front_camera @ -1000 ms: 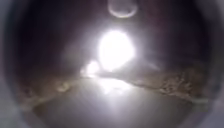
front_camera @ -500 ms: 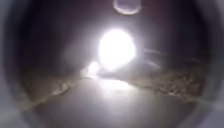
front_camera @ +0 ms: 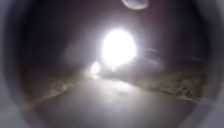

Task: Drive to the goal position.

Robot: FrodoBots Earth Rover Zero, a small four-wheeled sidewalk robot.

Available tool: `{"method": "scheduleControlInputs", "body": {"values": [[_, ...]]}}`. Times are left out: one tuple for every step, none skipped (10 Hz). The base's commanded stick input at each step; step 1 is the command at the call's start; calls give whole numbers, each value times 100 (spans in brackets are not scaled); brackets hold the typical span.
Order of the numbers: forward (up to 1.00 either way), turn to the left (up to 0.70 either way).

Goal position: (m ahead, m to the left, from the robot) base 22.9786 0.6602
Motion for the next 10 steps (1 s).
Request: {"method": "scheduleControlInputs", "body": {"values": [[100,8],[100,7],[100,5],[100,5],[100,5],[100,5],[100,5],[100,5],[100,5],[100,5]]}}
